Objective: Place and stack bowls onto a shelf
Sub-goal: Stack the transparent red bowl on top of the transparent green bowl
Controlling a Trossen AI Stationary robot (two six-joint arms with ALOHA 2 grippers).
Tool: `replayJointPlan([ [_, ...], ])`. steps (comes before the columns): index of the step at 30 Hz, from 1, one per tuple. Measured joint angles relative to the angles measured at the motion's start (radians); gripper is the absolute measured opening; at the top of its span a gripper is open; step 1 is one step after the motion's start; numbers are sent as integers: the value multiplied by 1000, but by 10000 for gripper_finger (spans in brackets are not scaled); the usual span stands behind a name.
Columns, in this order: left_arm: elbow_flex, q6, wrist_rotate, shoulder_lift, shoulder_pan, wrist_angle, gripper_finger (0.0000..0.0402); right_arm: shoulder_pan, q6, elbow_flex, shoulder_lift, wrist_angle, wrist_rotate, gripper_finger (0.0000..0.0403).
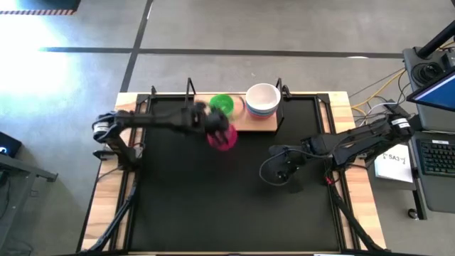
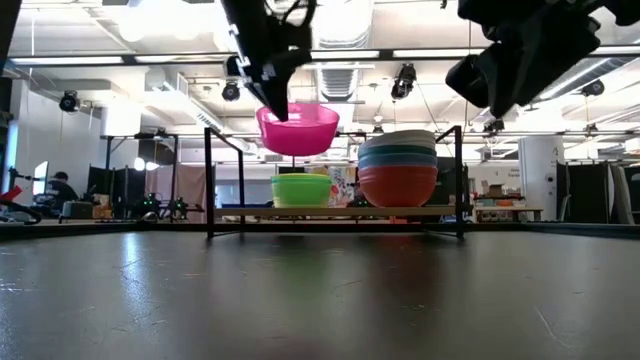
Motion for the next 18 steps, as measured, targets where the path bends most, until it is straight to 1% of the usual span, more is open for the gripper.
replayJointPlan([
  [2, 0, 16, 8, -14, 76, 29, 0, 0, 26, -27, -22, 61, 0, 105],
  [4, 0, 37, 45, -25, 158, 80, 0, 0, 43, -55, -44, 128, 0, 105],
  [7, 0, 60, 125, -25, 268, 152, 0, 0, 58, -95, -66, 201, 1, 105],
  [9, 0, 68, 177, -20, 330, 203, 0, 0, 58, -112, -75, 219, 1, 105],
  [14, 0, 66, 258, 1, 433, 268, 0, 1, 66, -121, -80, 225, 1, 105],
  [18, 0, 40, 376, 29, 493, 257, 0, 1, 68, -121, -76, 231, 1, 105],
])
